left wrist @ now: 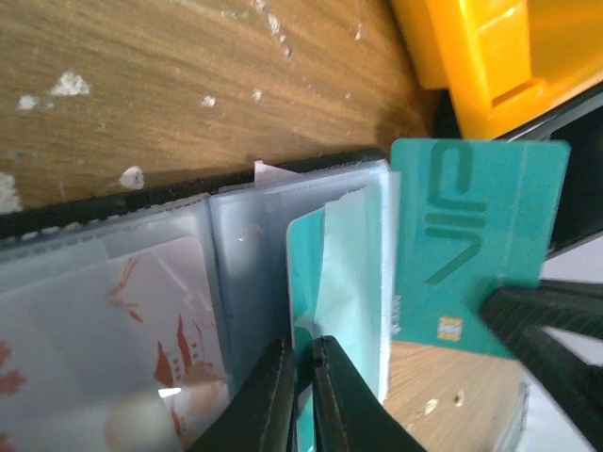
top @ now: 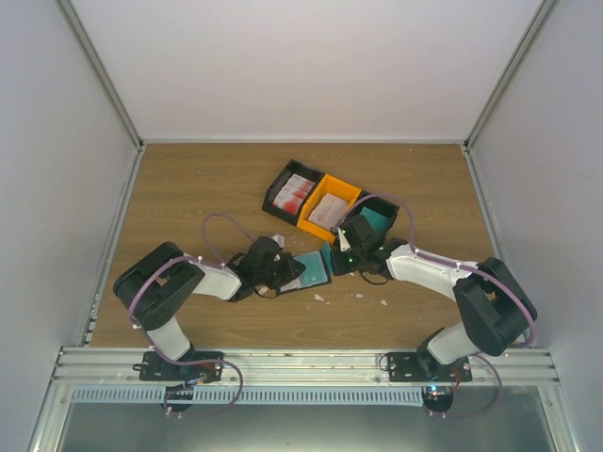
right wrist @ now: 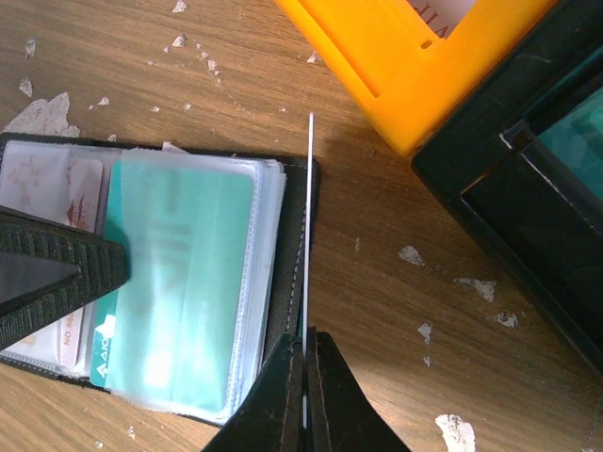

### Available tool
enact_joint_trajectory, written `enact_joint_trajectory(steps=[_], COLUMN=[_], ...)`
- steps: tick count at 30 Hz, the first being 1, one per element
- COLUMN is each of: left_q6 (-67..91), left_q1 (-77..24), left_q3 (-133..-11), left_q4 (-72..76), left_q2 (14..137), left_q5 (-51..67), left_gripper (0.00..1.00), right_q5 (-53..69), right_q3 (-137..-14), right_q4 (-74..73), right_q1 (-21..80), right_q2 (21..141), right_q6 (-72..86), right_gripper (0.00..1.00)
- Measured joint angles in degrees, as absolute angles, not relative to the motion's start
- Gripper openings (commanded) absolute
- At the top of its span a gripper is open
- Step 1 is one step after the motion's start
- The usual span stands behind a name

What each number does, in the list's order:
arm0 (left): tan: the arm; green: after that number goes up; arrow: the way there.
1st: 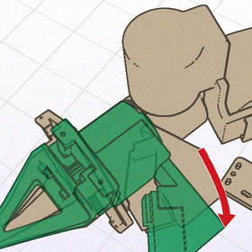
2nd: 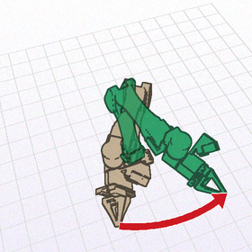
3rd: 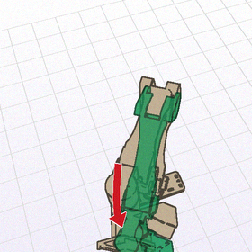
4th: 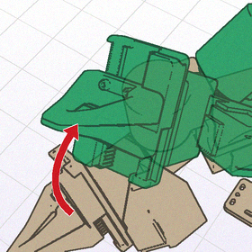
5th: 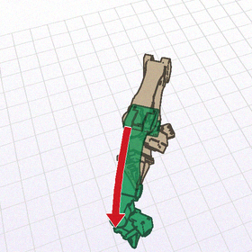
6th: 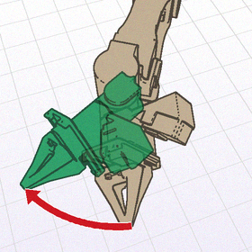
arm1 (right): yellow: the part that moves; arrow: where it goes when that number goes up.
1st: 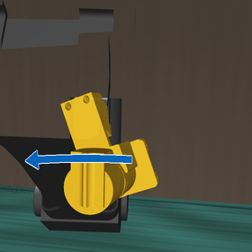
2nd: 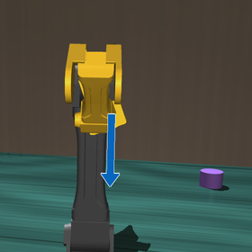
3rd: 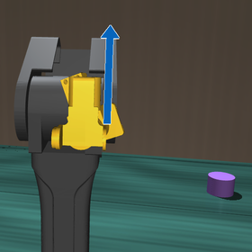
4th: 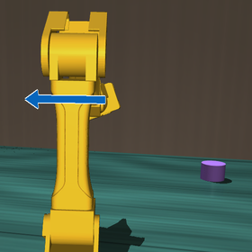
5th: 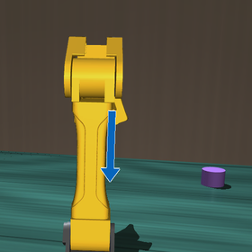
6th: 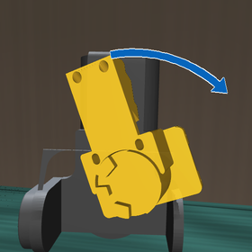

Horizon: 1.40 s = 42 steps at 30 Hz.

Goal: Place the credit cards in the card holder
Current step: Insert the credit card into the card holder.

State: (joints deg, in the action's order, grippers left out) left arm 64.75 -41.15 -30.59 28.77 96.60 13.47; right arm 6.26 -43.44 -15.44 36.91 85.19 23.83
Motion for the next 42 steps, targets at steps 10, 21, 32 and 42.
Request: enact_joint_trajectory(steps=[10, 21, 32, 42], left_q6=[60.40, 56.73, 51.86, 51.35], left_q1=[-42.13, -43.72, -43.33, -43.07], left_q3=[-32.01, -33.95, -39.53, -39.53], left_q4=[19.57, 10.81, 10.02, 9.19], left_q2=[91.90, 88.36, 94.13, 95.83], left_q5=[12.03, 9.30, 11.38, 11.68], left_gripper=[0.40, 0.22, 0.05, 0.04], right_q5=[4.36, 4.38, 7.22, 7.88], right_q3=[-43.35, -42.70, -38.79, -37.71], right_q4=[-17.39, -17.43, -13.26, -11.94], right_q1=[36.95, 36.95, 36.95, 36.95], right_q2=[82.32, 77.45, 76.12, 75.20], right_q6=[24.23, 24.25, 26.28, 26.85], right_gripper=[0.00, 0.01, 0.00, 0.00])
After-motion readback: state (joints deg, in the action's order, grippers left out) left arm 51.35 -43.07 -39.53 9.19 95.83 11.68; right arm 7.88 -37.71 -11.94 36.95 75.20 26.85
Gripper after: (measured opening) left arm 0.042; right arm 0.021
